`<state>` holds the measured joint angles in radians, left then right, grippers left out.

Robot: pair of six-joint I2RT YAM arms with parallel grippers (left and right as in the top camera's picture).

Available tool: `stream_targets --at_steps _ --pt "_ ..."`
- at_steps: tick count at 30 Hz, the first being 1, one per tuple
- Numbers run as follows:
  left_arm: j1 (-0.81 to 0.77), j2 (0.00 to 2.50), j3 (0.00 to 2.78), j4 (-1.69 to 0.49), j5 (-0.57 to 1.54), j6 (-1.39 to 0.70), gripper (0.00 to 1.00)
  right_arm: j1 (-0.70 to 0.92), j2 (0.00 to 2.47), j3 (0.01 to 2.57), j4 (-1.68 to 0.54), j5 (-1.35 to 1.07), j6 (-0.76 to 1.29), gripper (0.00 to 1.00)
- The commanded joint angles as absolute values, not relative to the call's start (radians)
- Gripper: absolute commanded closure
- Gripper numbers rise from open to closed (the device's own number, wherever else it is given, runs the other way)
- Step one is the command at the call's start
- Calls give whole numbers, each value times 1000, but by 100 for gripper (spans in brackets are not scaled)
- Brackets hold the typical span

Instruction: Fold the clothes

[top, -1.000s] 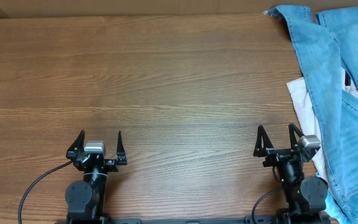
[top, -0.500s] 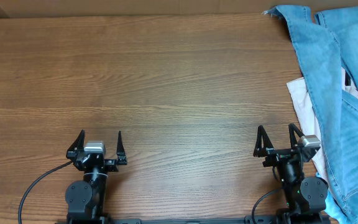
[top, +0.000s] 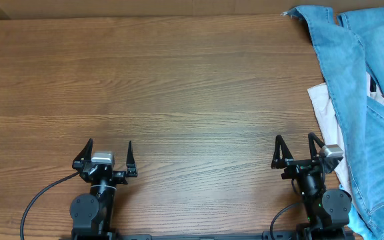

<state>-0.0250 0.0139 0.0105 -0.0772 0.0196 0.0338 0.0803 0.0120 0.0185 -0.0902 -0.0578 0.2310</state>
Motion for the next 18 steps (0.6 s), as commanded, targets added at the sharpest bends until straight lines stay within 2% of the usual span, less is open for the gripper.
stream_targets --at_steps 1,10,18 --pt "-28 6 14 -80 46 12 0 84 3 66 -129 -73 240 0" --pt "-28 15 193 -229 45 -4 0 84 71 292 -326 -13 237 0" --pt "-28 182 395 -370 46 -8 0 84 288 577 -569 54 237 0"
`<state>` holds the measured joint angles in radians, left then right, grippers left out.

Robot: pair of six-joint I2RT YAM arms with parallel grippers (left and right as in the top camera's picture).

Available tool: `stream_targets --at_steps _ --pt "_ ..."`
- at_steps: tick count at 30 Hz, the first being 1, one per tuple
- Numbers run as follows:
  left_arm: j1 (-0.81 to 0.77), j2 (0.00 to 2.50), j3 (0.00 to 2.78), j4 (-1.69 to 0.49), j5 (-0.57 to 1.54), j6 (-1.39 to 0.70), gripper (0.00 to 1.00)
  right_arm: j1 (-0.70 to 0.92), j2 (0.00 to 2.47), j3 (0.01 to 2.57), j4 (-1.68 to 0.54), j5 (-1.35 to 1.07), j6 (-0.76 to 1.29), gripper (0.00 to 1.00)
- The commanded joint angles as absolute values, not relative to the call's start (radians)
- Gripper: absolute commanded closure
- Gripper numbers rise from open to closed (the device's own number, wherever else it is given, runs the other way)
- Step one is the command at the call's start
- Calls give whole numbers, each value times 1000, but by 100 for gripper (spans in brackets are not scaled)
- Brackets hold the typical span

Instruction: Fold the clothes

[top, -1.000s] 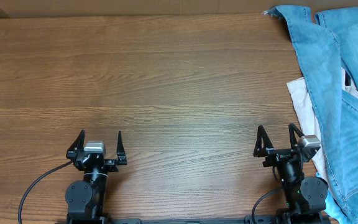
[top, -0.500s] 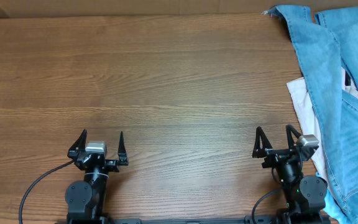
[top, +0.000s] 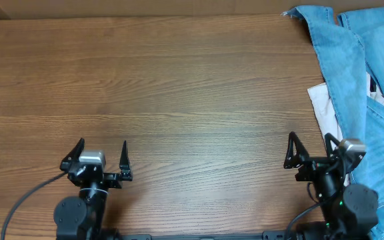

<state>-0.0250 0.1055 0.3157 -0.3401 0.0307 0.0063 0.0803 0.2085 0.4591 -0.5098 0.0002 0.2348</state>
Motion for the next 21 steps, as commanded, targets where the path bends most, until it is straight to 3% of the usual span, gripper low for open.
stream_targets --at_steps 1,15,21 --pt "-28 219 424 -389 46 -8 0 84 327 620 -611 69 237 0" --pt "-28 643 804 -649 115 -8 0 83 878 1019 -981 133 233 0" --pt "-28 653 805 -647 185 -8 0 37 1013 1028 -1010 369 388 0"
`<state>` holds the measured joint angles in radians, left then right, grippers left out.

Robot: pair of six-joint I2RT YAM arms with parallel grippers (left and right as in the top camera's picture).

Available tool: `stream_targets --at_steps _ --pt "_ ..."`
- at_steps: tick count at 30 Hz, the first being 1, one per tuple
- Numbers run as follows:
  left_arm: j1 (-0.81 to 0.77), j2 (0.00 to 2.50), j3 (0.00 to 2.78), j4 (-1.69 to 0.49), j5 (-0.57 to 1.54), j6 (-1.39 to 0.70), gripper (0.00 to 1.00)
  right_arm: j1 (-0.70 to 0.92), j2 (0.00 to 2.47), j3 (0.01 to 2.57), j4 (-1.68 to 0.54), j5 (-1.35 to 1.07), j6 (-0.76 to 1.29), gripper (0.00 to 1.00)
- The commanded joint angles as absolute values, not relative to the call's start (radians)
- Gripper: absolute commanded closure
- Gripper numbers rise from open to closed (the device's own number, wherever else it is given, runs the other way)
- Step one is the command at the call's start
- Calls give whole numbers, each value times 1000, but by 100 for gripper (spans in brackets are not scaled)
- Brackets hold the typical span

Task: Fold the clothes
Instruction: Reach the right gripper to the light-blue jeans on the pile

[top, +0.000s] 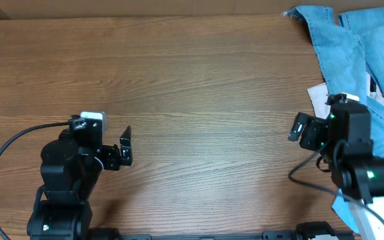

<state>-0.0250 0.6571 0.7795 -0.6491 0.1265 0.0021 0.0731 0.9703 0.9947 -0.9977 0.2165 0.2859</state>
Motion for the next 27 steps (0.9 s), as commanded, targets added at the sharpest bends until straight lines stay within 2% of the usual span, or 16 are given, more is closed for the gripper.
stream_targets --at_steps 1,11,20,23,27 --pt "-28 653 805 -647 184 -8 0 6 1046 1028 -1019 385 390 0" --pt "-28 654 805 -649 184 -8 0 -350 1393 1026 -1077 337 398 0" --pt "-28 654 805 -654 184 -8 0 -487 1575 1025 -1051 339 421 1" --pt "-28 653 805 -655 184 -8 0 -504 1580 1019 -1047 333 421 18" --pt "-28 653 805 -654 184 -8 0 -509 1580 1018 -1049 312 421 77"
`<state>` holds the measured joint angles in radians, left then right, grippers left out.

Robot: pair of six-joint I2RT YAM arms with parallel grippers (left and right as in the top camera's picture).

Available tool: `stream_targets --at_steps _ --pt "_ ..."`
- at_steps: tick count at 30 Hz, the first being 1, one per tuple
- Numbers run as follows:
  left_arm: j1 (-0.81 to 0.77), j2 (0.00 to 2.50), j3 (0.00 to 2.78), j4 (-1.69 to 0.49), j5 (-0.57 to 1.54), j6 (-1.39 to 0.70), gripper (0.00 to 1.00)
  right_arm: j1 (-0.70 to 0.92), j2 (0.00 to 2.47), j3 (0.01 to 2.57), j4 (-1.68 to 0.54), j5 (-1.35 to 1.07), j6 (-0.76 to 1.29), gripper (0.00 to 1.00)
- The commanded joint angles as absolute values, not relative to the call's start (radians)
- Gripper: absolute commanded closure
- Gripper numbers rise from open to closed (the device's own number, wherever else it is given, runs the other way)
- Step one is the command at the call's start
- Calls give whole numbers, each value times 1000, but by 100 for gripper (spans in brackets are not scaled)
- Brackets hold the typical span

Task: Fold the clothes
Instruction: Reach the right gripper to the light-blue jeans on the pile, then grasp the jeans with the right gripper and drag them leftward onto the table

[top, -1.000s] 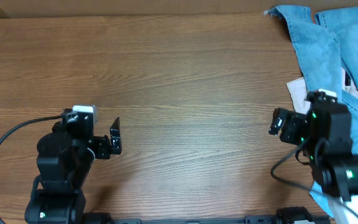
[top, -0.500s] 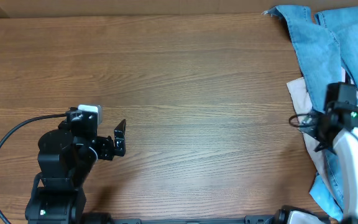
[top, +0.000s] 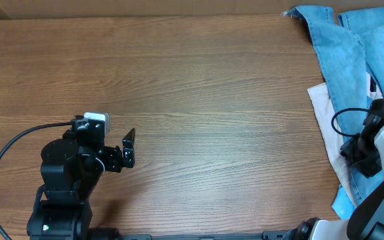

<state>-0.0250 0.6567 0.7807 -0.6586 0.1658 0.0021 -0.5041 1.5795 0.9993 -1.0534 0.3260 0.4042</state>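
A pile of clothes lies at the table's right edge. Blue jeans (top: 342, 63) run from the far right corner toward the front, and a white garment (top: 322, 107) pokes out from under them. My right gripper (top: 357, 155) is down over the jeans at the right edge, its fingers hidden under the arm. My left gripper (top: 112, 155) hovers over bare wood at the front left, far from the clothes. It is open with nothing in it, and one finger (top: 129, 141) shows clearly.
The brown wooden table (top: 192, 87) stretches between the arms. A black cable (top: 9, 157) loops from the left arm toward the front left edge. A light blue scrap of cloth (top: 342, 200) shows at the front right by the right arm's base.
The right arm has moved further right and is now down over the jeans at the table's edge. The left arm has barely shifted, a touch to the right.
Both arms sat low at the front edge with grippers open. They then spread slightly apart. After that both were raised, the right one beside the white garment. Now the right arm is over the jeans while the left stays over bare wood.
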Motion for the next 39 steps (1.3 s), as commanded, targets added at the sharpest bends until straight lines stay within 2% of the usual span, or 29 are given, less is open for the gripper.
stream_targets --at_steps 1,3,11,17,24,31,36,39 --pt "-28 653 805 -654 184 -8 0 -509 1580 1018 -1049 312 421 87" --pt "-28 654 805 -654 184 -8 0 -509 1580 1018 -1049 312 421 96" --pt "-28 653 805 -654 184 -8 0 -501 1577 1039 -1058 229 415 96" --pt "-28 653 805 -654 184 -8 0 -396 1533 1214 -1214 189 399 96" --pt "-28 654 805 -654 184 -8 0 -58 1414 1481 -1346 142 341 96" --pt "-28 653 805 -655 184 -8 0 357 1419 1555 -1275 43 389 93" --pt "-28 654 805 -654 184 -8 0 534 1538 1555 -1180 42 424 91" --pt "-28 654 805 -654 184 -8 0 572 1615 1555 -1108 43 419 89"
